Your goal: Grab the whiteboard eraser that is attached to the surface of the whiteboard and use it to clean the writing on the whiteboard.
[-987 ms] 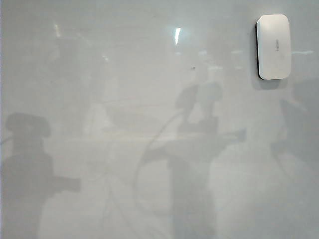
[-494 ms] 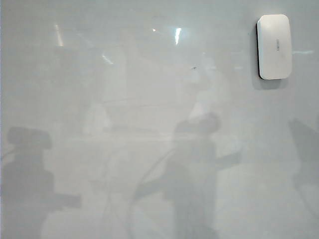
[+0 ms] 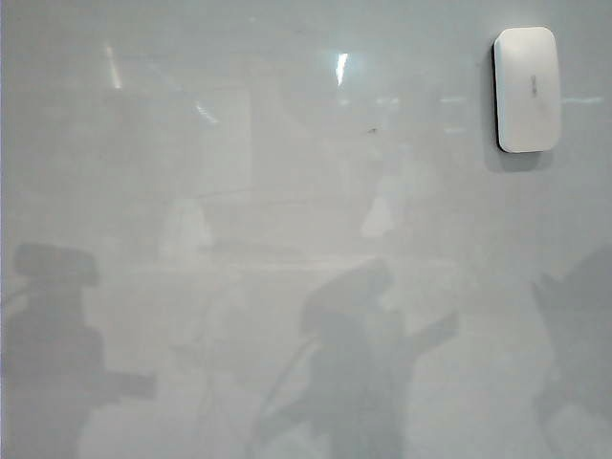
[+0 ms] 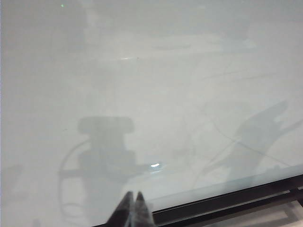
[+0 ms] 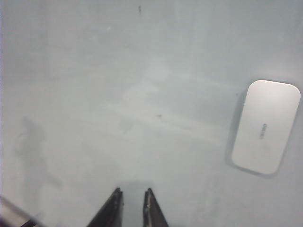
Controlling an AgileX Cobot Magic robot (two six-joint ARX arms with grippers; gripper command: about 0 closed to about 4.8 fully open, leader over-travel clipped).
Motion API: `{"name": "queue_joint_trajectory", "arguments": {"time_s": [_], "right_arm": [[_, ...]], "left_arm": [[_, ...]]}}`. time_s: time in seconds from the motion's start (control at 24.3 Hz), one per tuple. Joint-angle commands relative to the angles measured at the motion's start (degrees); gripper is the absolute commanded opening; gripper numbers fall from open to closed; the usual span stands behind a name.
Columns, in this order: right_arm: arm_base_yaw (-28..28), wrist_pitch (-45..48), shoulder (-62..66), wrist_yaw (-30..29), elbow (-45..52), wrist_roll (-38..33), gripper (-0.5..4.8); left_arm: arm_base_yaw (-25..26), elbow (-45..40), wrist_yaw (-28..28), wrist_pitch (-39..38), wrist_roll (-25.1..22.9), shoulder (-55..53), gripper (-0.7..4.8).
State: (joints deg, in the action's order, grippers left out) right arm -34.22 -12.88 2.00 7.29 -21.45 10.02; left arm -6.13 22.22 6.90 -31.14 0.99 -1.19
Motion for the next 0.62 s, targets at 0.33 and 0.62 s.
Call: {"name": "queue_joint_trajectory", "arguments": {"time_s": [0.33, 0.62], "right_arm": [[21.2, 11.3, -1.8, -6.4, 14.2, -10.1, 0.76], [29.9, 11.4, -1.9, -6.4, 18.7, -10.1, 0.76]], "left_arm": [[-0.1, 0.2, 0.2, 0.3, -0.1, -0.1, -0.04], [-0.1, 0.2, 0.2, 0.3, -0.1, -0.1, -0.05]]}}
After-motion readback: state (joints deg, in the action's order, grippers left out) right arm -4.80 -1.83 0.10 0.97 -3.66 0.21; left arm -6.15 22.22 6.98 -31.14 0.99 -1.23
